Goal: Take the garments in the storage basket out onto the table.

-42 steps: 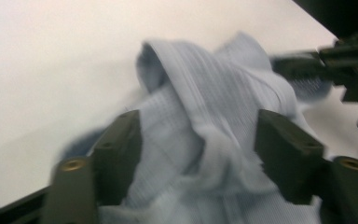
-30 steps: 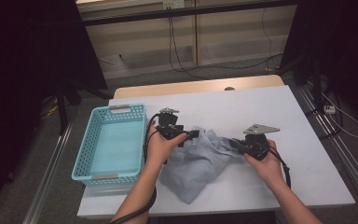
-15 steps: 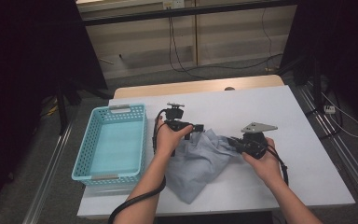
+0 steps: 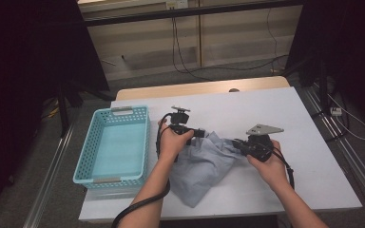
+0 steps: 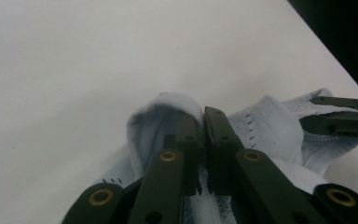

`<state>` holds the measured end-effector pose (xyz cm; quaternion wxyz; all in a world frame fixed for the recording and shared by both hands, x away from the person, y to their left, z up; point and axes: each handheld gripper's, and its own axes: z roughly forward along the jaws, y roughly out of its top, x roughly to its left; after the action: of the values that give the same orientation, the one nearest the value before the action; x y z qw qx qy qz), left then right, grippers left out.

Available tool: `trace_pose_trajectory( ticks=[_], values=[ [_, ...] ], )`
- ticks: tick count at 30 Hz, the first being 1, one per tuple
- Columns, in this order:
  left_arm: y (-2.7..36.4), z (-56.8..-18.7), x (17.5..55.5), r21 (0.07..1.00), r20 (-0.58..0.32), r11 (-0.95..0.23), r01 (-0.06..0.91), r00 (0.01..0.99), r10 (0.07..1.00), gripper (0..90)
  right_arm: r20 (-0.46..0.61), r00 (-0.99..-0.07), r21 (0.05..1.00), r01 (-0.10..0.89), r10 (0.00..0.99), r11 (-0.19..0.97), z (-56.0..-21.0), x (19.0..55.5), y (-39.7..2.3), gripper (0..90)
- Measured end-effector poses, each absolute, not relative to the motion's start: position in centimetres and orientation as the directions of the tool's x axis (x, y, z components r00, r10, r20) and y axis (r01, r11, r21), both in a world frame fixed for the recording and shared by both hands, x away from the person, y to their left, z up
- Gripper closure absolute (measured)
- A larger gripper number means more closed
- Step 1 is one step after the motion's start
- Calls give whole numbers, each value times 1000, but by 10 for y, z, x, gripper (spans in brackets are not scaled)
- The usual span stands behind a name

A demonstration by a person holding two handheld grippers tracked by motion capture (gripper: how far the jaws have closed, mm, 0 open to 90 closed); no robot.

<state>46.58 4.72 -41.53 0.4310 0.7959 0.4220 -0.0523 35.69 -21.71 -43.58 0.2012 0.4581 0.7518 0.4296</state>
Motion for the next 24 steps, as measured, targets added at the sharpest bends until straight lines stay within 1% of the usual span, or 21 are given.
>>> trace_pose_trajectory(
  ticks=[6, 10, 13, 16, 20, 24],
  values=[
    [64, -385, 463, 703, -418, -235, 671, 657, 627, 863, 83, -460, 848, 499, 884, 180, -421, 358, -232, 875],
    [71, -362, 459, 744, -387, -228, 628, 683, 620, 864, 68, -434, 861, 481, 898, 168, -403, 361, -243, 871],
    [75, -354, 454, 761, -379, -222, 610, 695, 610, 864, 49, -408, 869, 467, 912, 162, -389, 363, -249, 865],
    [77, -356, 445, 764, -387, -222, 605, 707, 592, 865, 37, -413, 872, 458, 910, 173, -386, 361, -249, 869],
    [81, -368, 436, 758, -394, -229, 610, 709, 585, 865, 20, -414, 865, 463, 910, 192, -397, 357, -246, 874],
    [86, -377, 434, 748, -410, -219, 627, 695, 591, 865, 39, -406, 855, 487, 913, 180, -408, 358, -248, 877]
  ],
)
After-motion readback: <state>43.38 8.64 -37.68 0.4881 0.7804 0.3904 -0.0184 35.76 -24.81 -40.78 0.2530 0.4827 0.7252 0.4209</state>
